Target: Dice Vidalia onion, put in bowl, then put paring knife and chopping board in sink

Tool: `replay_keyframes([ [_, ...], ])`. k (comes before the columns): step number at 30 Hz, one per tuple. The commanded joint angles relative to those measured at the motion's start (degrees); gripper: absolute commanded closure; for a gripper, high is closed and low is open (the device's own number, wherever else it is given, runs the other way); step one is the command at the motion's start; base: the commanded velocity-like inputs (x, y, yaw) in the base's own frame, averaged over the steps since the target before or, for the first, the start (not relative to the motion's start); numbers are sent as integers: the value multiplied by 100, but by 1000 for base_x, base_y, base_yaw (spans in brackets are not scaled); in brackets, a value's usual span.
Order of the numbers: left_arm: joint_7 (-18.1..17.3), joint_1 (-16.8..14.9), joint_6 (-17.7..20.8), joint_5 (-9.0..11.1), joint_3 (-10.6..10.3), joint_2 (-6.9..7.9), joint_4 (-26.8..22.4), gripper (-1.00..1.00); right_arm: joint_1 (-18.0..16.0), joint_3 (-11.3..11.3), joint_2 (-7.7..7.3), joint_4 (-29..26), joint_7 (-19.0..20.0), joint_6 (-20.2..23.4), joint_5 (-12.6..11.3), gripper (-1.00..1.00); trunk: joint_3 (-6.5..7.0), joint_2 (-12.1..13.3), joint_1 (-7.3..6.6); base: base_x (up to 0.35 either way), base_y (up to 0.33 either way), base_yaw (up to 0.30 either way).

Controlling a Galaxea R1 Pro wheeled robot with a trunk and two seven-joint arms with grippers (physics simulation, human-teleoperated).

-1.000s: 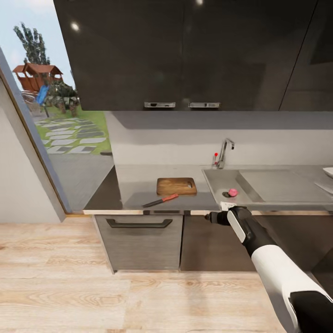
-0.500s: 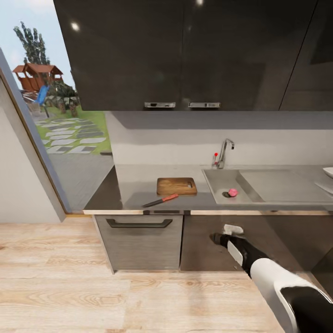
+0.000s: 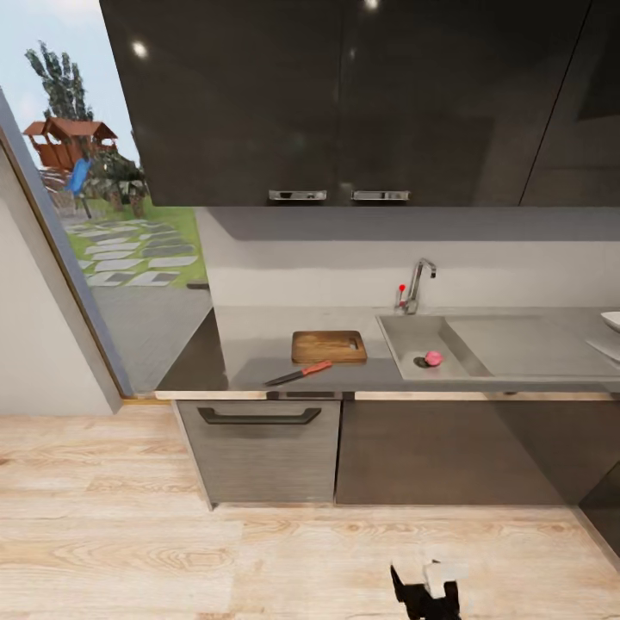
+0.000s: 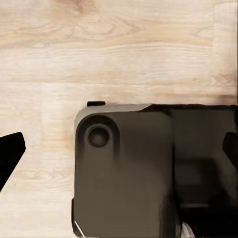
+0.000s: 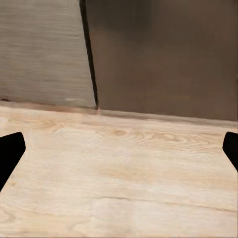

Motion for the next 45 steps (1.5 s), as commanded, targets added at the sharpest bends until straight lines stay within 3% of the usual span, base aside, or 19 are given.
replay_keyframes([
  [1,-5,4,69,10,7,15,-257,-100,286,27,3,5,18,-382,2,-100,-11,-11,3,0,0,0],
  [3,89,2,424,11,10,34,-797,-100,699,27,11,6,30,-1030,26,-100,-11,-11,3,0,0,0],
  [4,310,0,1235,12,13,43,-1656,-100,1057,27,29,8,27,-1865,37,-100,-11,-11,3,0,0,0],
  [5,391,0,1586,12,14,44,-2061,-100,1150,27,59,10,18,-2172,39,-100,-11,-11,3,0,0,0],
  [12,551,-1,3204,9,7,-16,-4292,-100,1322,22,312,-10,-92,-2212,42,-100,-11,-11,3,0,0,0],
  [17,558,-4,4190,-14,1,-178,-5399,-100,1336,15,358,-25,-241,-2212,42,-100,-11,-11,3,0,0,0],
  [22,565,-13,4720,-39,-4,-342,-6260,-100,1338,-3,361,-38,-297,-2212,42,-100,-11,-11,3,0,0,0],
  [23,566,-15,4810,-43,-7,-394,-6478,-100,1338,-8,358,-46,-300,-2161,42,-100,-11,-11,3,0,0,0],
  [24,561,-18,5102,-48,-79,-489,-7014,-100,1339,-14,341,-77,-316,-1608,42,-100,-11,-11,3,0,0,0],
  [26,556,-18,5231,-50,-229,-502,-7156,-100,1339,-15,334,-87,-323,-1443,42,-100,-11,-11,3,0,0,0],
  [28,548,-19,5317,-55,-518,-473,-7221,-100,1338,-16,329,-94,-327,-1345,42,-100,-11,-11,3,0,0,0],
  [31,550,-19,5352,-74,-709,-432,-7189,-100,1338,-22,336,-98,-331,-1307,36,-100,-11,-11,3,0,0,0],
  [45,561,-19,5367,-148,-812,-434,-7205,-100,1338,-25,353,-96,-339,-1292,22,-100,-11,-11,3,7,-171,0],
])
